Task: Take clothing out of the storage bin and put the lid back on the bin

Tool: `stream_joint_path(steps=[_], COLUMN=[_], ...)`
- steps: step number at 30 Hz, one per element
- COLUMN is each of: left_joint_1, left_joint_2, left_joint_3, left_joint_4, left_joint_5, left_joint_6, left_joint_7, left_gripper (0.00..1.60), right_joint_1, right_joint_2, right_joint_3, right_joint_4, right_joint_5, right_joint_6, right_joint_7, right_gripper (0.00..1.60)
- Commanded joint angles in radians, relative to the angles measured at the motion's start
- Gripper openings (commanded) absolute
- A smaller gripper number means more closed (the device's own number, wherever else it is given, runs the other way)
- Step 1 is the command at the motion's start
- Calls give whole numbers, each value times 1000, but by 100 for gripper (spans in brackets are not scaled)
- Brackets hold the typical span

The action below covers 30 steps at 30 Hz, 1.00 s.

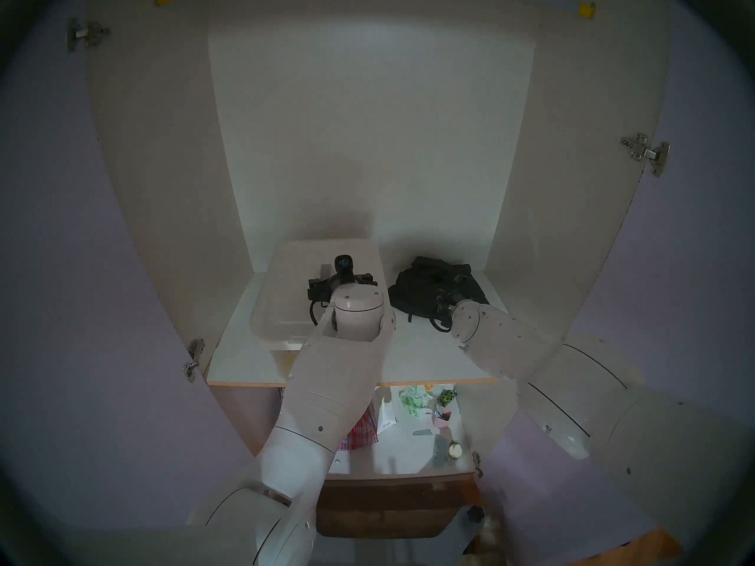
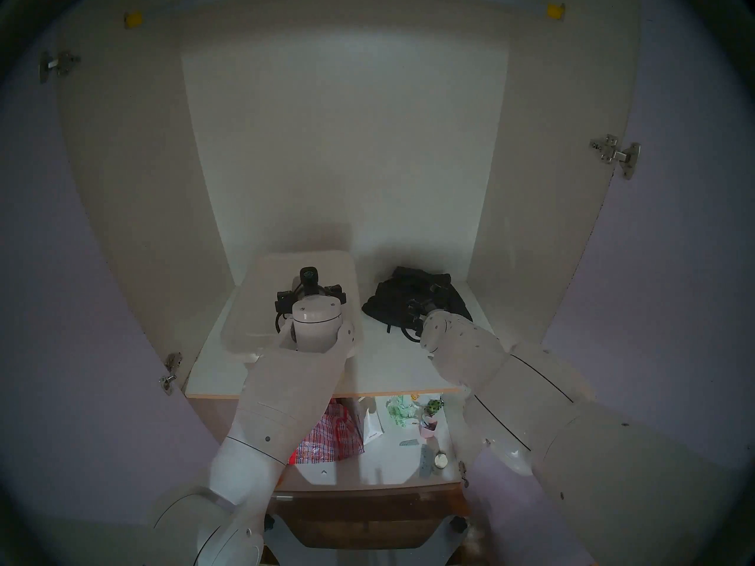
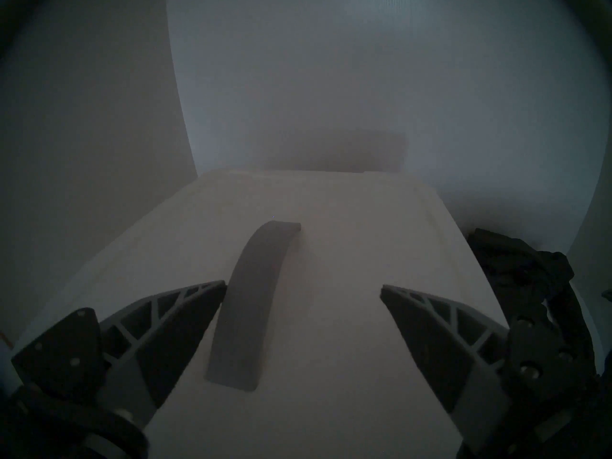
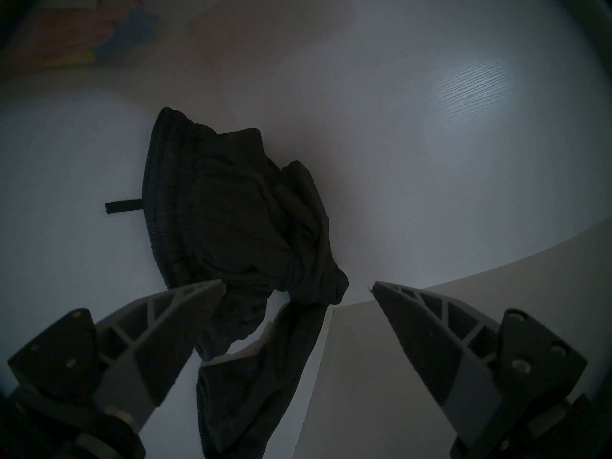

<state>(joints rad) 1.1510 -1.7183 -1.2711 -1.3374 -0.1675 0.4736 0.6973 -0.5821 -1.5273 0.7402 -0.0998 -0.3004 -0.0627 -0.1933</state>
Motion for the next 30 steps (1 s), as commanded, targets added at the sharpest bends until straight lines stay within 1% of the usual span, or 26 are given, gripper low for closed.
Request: stream_joint_path(steps=[1, 2, 3, 4, 5, 6, 7, 8, 9, 11, 13, 14, 20, 26, 30], left_joint_1=[-27, -28, -29, -30, -32, -34, -34, -35, -36, -37, -38, -38, -35, -35, -39], left_joint_2=[-28, -31, -34, -37, -39, -42, -42, -44, -46, -47, -48, -48, -37, -21, -13], left_joint_3=[3, 3, 1, 1, 3, 1, 1, 2, 3, 4, 7, 8, 27, 52, 66], left_joint_4=[-29, -29, -28, -27, -24, -25, -25, -24, -21, -19, -15, -13, 8, 35, 56], left_joint_5=[6, 6, 5, 5, 7, 7, 7, 7, 9, 11, 15, 17, 40, 72, 93], left_joint_6=[-25, -26, -27, -26, -21, -25, -25, -25, -22, -22, -23, -24, -27, -15, -26], left_joint_7=[24, 29, 37, 42, 51, 57, 57, 63, 73, 80, 92, 98, 133, 171, 202], left_gripper=[9, 0, 0, 8, 0, 9, 9, 48, 36, 35, 74, 160, 160, 160, 160], right_joint_1=[27, 27, 27, 27, 27, 27, 27, 27, 27, 27, 27, 27, 27, 27, 26], right_joint_2=[-2, -2, -2, -2, -2, -2, -2, -2, -2, -2, -2, -2, -2, -2, -2], right_joint_3=[2, 2, 3, 3, 4, 4, 4, 5, 6, 6, 7, 7, 10, 13, 15], right_joint_4=[-15, -15, -15, -15, -15, -15, -15, -15, -15, -15, -15, -15, -15, -15, -15], right_joint_5=[0, 0, -1, -1, -2, -2, -2, -3, -3, -4, -5, -5, -8, -11, -13], right_joint_6=[1, 1, 1, 1, 1, 1, 1, 1, 1, 1, 1, 1, 1, 1, 0], right_joint_7=[-12, -12, -12, -12, -12, -12, -12, -12, -12, -12, -12, -12, -12, -12, -12], right_gripper=[160, 160, 160, 160, 160, 160, 160, 160, 160, 160, 160, 160, 160, 160, 160])
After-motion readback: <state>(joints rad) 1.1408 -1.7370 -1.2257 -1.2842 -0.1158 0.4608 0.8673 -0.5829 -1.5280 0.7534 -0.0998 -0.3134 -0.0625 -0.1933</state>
